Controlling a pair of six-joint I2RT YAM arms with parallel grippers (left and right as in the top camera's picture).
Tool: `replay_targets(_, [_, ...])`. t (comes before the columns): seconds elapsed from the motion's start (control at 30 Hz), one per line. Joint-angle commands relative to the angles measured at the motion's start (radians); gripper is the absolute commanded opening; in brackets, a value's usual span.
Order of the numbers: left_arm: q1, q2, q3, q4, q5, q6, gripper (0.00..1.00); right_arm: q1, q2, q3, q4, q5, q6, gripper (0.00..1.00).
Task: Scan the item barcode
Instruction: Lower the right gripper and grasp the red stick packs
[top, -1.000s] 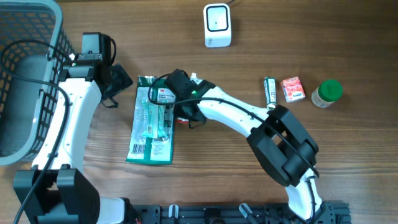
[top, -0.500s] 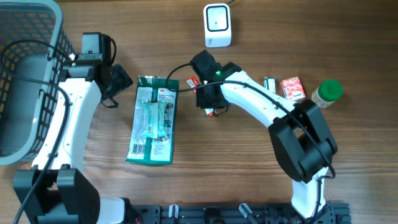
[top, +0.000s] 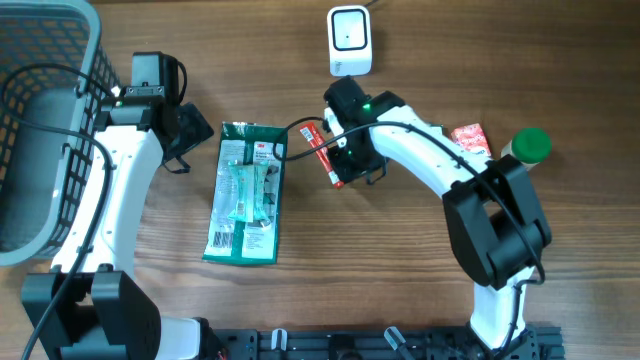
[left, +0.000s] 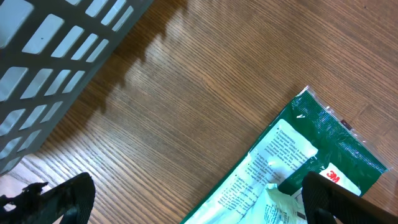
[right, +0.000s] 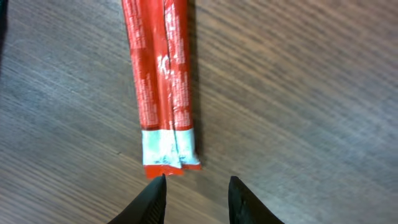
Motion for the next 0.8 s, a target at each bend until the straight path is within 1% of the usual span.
replay_targets(0.0, [0.004,0.006,-0.007,0.0,-0.013,-0.02,1.0,0.004,-0.005,-0.005,0.017,-0.018,-0.046,0.33])
replay_targets(0.3, [0.004,0.006,-0.007,-0.001,-0.013,-0.02,1.0,0.005,0.026,-0.005,0.054,-0.05,-0.044,0.32])
replay_targets(0.37, [0.004,0.006,-0.007,0.0,-0.013,-0.02,1.0,0.005,0.034,-0.005,0.069,-0.05,-0.021,0.31])
replay_targets(0.43, [0.005,0.006,-0.007,0.0,-0.013,-0.02,1.0,0.005,0.041,-0.005,0.078,-0.051,-0.008,0.26])
replay_targets(0.53, [0.004,0.006,-0.007,-0.001,-0.013,-0.02,1.0,0.005,0.049,-0.005,0.077,-0.05,0.006,0.25])
replay_targets(0.77, [0.004,0.006,-0.007,0.0,-0.013,-0.02,1.0,0.005,0.053,-0.046,0.129,-0.05,0.014,0.25])
